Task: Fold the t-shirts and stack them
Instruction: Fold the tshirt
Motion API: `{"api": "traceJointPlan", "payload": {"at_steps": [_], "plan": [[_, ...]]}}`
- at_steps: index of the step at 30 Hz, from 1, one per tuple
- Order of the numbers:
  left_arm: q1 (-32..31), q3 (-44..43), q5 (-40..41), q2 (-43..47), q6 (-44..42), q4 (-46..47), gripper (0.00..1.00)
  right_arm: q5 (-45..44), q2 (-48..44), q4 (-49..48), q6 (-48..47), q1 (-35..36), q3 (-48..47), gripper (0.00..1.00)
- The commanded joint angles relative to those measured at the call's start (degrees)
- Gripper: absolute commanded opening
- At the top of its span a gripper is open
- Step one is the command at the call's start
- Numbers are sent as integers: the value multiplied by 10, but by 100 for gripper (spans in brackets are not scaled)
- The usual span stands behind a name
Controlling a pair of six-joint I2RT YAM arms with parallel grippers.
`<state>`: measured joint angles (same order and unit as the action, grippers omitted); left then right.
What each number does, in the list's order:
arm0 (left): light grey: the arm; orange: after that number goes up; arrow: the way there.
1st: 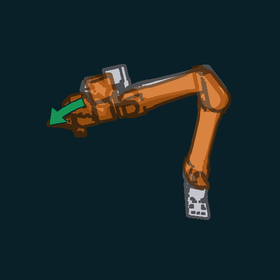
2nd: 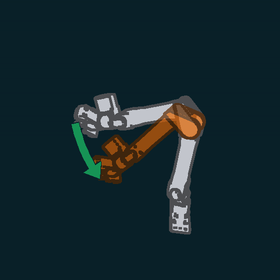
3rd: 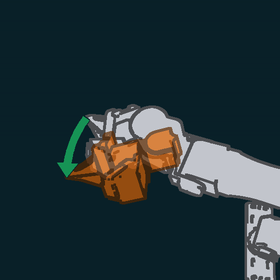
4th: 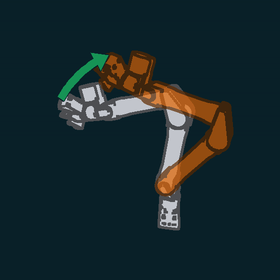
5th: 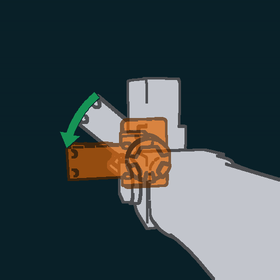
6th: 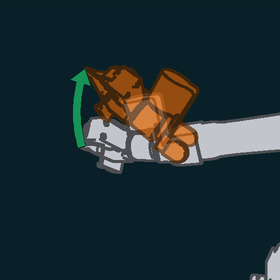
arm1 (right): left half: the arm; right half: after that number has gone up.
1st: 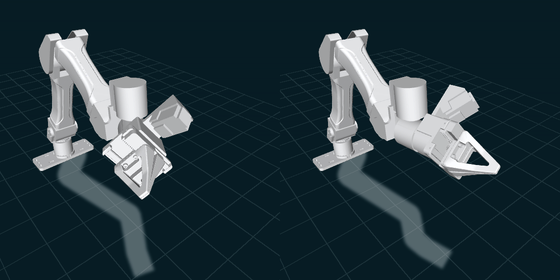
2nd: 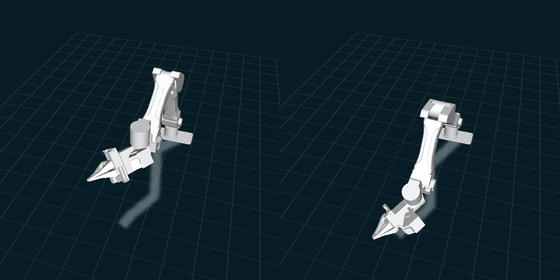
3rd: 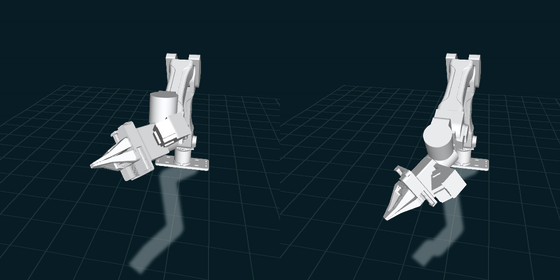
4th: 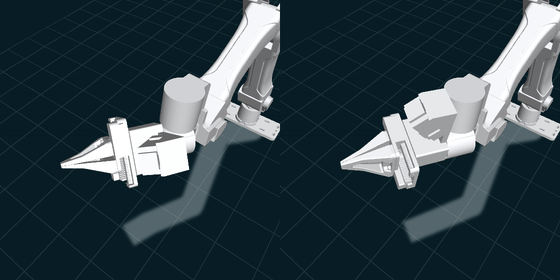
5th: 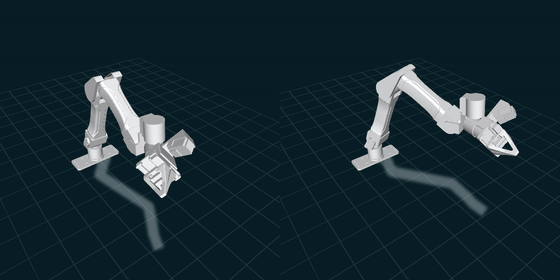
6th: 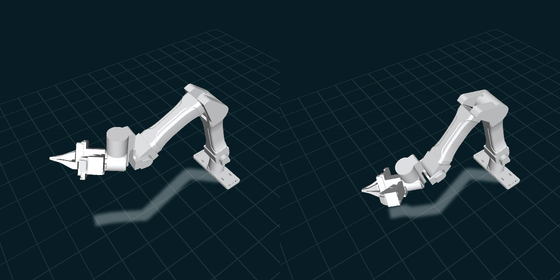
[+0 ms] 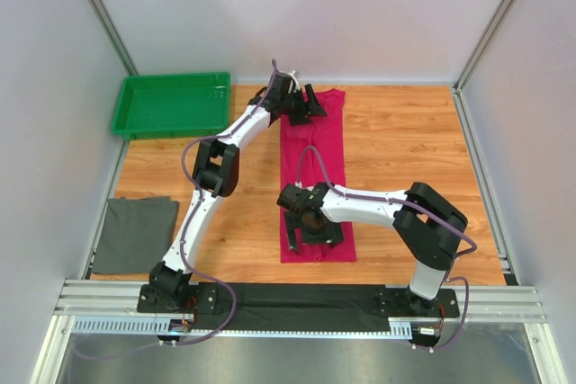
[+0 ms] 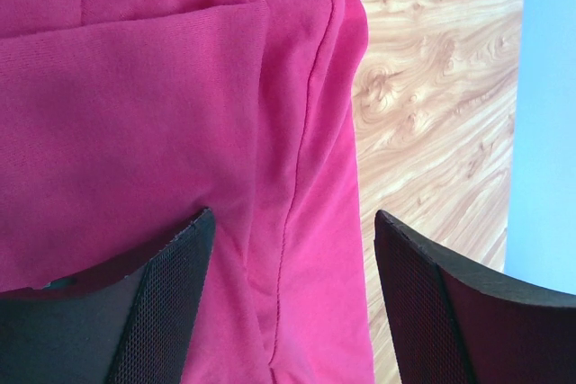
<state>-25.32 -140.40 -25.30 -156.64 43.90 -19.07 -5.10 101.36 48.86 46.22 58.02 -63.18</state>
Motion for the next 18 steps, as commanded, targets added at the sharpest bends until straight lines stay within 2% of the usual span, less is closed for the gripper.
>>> {"api": "traceJointPlan", "payload": {"at_steps": [1,8,11,12,18], "plan": [[4,18,25,-16,1,-31,80,26,9,-21,47,21,16,100],[5,21,26,-6,-9,-45,81,26,-19,-30,78,32,59,100],[5,28,24,14,-13,-53,82,-28,-58,12,72,38,36,100],[5,40,21,23,-13,-54,84,-72,-74,40,65,37,16,100],[5,124,13,149,-17,-39,91,-180,-192,115,15,36,-55,100]]}}
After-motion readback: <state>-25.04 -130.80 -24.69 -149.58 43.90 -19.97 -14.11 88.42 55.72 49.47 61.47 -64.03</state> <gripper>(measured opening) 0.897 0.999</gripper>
